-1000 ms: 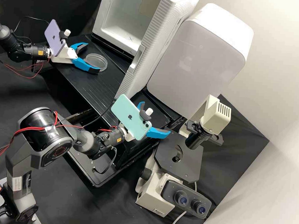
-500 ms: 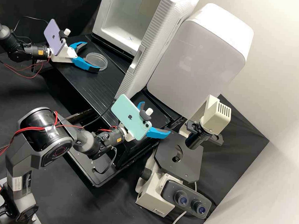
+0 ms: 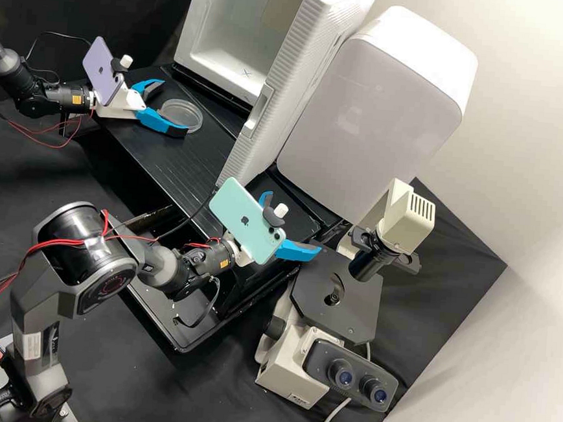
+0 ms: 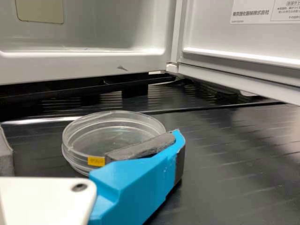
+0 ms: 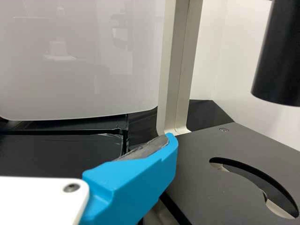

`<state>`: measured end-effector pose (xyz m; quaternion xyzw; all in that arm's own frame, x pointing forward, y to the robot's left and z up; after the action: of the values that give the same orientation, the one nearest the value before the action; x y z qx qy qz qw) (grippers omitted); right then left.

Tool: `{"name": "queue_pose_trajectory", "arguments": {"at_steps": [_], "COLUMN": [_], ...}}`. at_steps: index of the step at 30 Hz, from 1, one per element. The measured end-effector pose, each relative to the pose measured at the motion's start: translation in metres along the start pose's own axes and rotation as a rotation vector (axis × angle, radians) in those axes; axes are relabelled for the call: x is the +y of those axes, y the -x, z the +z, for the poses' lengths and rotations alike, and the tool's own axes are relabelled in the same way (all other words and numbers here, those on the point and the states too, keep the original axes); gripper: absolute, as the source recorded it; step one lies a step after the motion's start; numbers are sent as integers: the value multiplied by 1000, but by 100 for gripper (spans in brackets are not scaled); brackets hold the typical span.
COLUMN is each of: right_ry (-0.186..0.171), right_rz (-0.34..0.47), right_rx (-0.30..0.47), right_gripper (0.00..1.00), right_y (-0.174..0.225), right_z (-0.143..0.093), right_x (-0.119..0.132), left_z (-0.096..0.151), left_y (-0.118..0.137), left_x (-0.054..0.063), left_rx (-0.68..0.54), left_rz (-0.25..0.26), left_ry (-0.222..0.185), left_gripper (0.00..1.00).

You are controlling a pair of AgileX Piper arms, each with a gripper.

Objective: Place the petri dish in the incubator

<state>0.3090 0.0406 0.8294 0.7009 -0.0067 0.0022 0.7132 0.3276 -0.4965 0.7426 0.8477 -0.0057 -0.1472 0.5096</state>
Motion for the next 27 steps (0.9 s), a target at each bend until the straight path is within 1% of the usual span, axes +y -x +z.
{"name": "queue_pose_trajectory", "arguments": {"at_steps": [24, 27], "right_ry": [0, 0], "right_rz": [0, 0], "right_rx": [0, 0], "right_gripper": [100, 100], "right_y": [0, 0], "right_z": [0, 0], "right_x": [0, 0], "left_z": [0, 0], "left_y": [2, 2], "left_x": [-1, -1], "left_rx": [-1, -1], "left_rz": [3, 3], "left_ry": [0, -11], "left_gripper": [0, 0]}}
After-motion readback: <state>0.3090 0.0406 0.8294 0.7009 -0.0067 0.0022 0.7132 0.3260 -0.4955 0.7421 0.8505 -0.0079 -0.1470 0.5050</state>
